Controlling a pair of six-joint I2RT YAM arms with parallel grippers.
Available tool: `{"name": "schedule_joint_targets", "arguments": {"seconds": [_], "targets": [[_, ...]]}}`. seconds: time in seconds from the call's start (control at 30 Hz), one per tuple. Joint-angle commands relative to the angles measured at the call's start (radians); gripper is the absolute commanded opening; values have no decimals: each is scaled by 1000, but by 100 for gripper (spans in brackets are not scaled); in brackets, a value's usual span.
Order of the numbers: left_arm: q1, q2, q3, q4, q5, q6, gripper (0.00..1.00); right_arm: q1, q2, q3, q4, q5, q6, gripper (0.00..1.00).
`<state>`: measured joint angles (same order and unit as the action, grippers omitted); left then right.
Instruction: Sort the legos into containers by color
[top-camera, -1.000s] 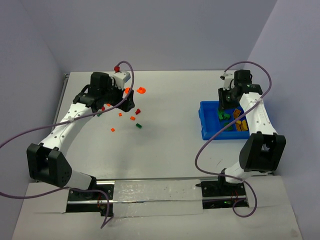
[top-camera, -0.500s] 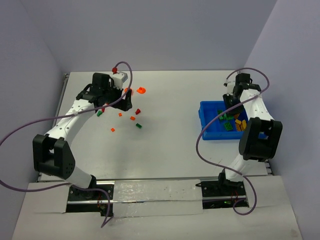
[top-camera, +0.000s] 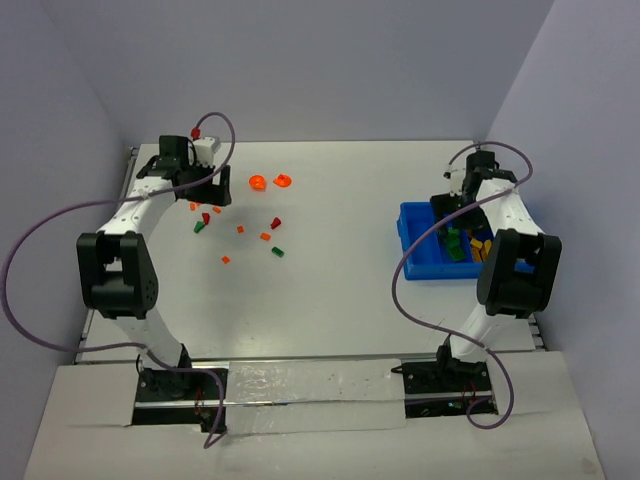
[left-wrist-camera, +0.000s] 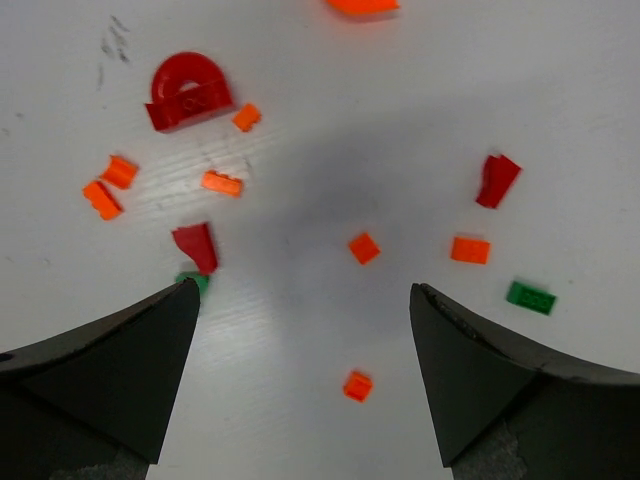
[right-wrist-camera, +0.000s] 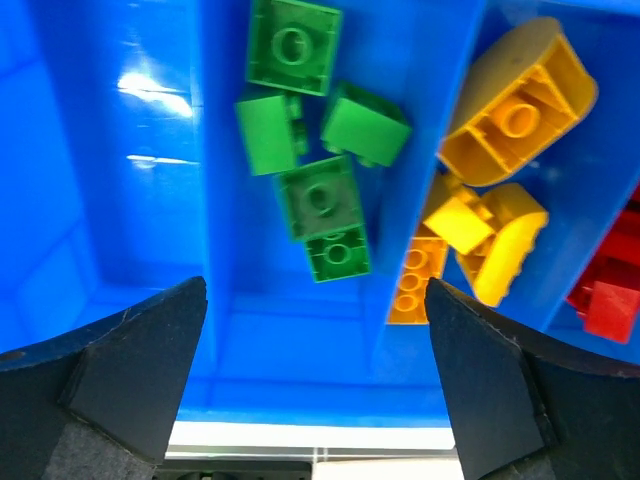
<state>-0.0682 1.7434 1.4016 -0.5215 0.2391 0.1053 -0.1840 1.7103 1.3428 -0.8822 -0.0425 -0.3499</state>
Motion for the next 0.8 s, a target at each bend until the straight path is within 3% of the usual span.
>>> {"name": "schedule_joint_targets", "arguments": {"seconds": [0.0, 0.3, 0.5, 0.77], "targets": [[80, 135, 171, 7, 39, 93, 90, 38, -69, 59, -44, -69, 32, 100], [124, 382, 365, 48, 119, 256, 61, 121, -109, 116, -84, -128, 86, 100], [146, 467, 421, 56, 275, 334, 60, 124, -105, 132, -107, -134, 87, 100], [153, 569, 513, 9, 367, 347, 62, 124, -84, 144, -120, -148, 88, 100]]}}
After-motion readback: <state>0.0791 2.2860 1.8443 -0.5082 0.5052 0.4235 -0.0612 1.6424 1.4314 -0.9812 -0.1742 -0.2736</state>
